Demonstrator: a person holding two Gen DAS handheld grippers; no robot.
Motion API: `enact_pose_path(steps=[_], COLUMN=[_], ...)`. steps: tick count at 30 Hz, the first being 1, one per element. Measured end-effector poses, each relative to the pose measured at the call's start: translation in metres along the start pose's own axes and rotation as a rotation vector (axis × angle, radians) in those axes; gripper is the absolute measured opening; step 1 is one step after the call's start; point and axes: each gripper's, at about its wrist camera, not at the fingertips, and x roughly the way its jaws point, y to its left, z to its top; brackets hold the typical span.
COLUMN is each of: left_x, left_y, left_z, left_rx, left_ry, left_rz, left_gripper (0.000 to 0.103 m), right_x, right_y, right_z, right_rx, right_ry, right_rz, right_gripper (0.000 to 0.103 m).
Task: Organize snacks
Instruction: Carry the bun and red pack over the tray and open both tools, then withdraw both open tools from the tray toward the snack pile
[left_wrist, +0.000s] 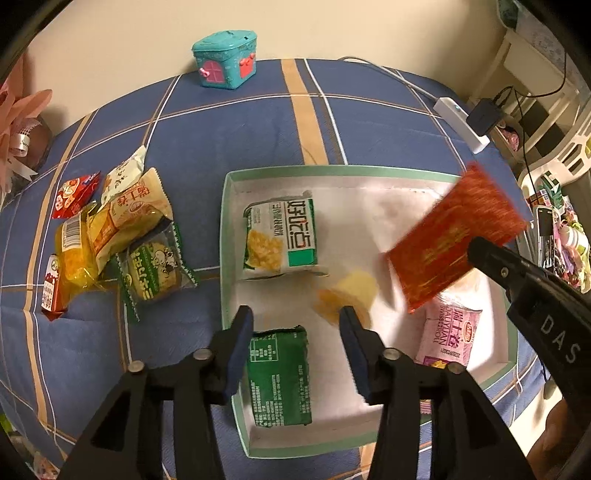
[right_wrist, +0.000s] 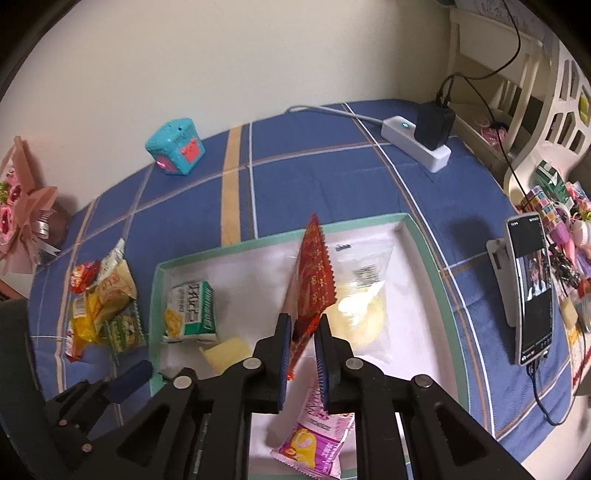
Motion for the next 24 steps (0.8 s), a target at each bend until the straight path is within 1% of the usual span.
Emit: enact_pose_path(steps=[1,2,3,4,5,7,9,10,11,12,14,19,24], left_x=[0.0,0.001,0.001,0.001,0.002,0.004,0.007,0.008,0.009,0.01,0.012,0.017,0.021], left_y=[0.001,0.003,0.004,0.006,0.007,0.01,0.013,0.015,0.016,0.018,0.022,0.033,0.047], left_z=[0.0,0.0,0.0,0.0,0.0,0.0,-0.001,-0.001,-0.001,-0.001,-0.002,-0.003,-0.005], left_rx=[-0.004,-0.009,-0.012,-0.017,-0.021,-0.034,-0.047,-0.053,-0.058,-0.065,-0.078,-0.108,-0.141], left_ry=[0.002,0.003,0.005,0.006,0.008,0.015,0.026,0.03,0.032,0.036,0.043,0.055,0.065], left_rz=[0.003,0.008,0.012,0.016,0.019,0.026,0.037,0.044,0.05,0.058,0.069,0.097,0.133], left_gripper=[0.055,0.057,0.059,0.062,0.062,0.063,0.067,0.073,0.074,0.074,0.074,0.074,0.076], right_x=[0.002,0.004,0.007,0.009,0.011,0.014,0.016,0.018,0.02,0.021,0.024,0.033,0.042], right_y=[-0.001,-0.002,-0.003,-0.005,-0.007,-0.009,-0.01,-0.01,-0.01,-0.01,-0.008,-0.005,-0.007], right_z=[-0.001,-0.001,-0.002,-0.004,-0.005,-0.006,-0.007,-0.007,-0.008,-0.008,-0.009,-0.013,-0.016], right_rx=[0.0,0.004,0.011,0.018,0.025,0.029,0.028,0.025,0.023,0.02,0.01,-0.005,-0.002], right_ry=[0.009,0.019,0.031,0.041,0.05,0.064,0.077,0.085,0.09,0.096,0.107,0.136,0.167], right_rz=[-0.013,-0.026,-0.038,-0.046,-0.055,-0.074,-0.086,-0.091,-0.095,-0.098,-0.107,-0.117,-0.127], right_gripper=[0.023,0.033,0.04,0.053,0.064,0.067,0.07,0.073,0.076,0.078,0.083,0.088,0.089])
